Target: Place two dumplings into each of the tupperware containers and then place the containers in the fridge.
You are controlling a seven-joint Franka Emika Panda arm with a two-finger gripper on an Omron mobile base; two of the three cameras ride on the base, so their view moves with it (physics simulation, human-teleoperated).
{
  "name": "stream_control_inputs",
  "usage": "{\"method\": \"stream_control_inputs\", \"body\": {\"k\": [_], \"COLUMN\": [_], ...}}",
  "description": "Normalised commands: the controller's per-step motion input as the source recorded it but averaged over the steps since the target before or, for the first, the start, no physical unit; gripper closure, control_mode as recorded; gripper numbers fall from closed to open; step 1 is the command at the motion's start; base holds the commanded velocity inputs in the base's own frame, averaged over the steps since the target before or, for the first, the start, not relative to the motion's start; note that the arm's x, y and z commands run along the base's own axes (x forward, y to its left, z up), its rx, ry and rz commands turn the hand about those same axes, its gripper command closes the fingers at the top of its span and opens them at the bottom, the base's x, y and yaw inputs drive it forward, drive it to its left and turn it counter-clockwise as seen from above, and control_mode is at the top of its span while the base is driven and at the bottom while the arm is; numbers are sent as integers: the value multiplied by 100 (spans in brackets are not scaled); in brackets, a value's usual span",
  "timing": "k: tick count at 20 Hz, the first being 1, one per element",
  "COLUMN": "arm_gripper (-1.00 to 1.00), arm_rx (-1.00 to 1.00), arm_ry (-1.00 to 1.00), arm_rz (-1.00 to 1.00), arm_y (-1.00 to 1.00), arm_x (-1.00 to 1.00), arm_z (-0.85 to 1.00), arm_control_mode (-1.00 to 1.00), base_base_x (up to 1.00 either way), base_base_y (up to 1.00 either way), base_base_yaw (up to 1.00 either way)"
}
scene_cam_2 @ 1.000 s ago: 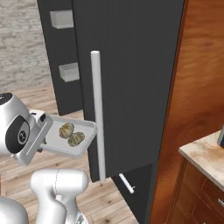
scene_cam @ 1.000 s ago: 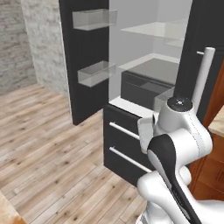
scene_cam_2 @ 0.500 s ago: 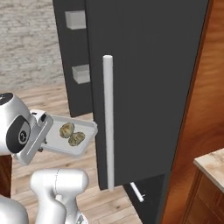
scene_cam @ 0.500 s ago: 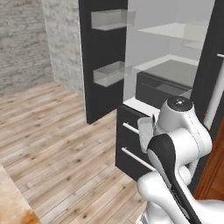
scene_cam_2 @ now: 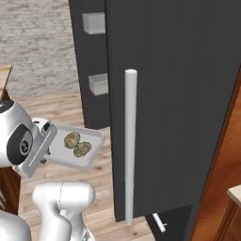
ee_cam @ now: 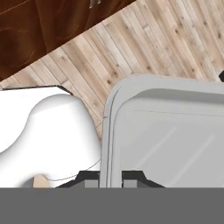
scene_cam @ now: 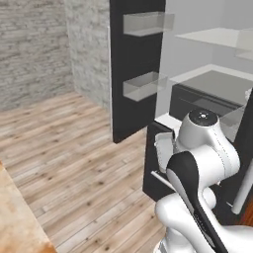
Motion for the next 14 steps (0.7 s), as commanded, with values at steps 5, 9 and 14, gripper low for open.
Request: {"method": "stream_control_inputs", "body": {"k": [5, 9, 14], "arm_gripper": [100, 100, 100], "arm_rx": [0, 0, 0], "arm_ry": [0, 0, 0], "arm_rz": [0, 0, 0], "arm_y": [0, 0, 0], "arm_x": [0, 0, 0], "arm_z": [0, 0, 0], "arm_control_mode": [100, 100, 100], "base_base_x": [100, 100, 100], "base_base_y": [100, 83, 90], "base_base_yaw": [-7, -25, -42]}}
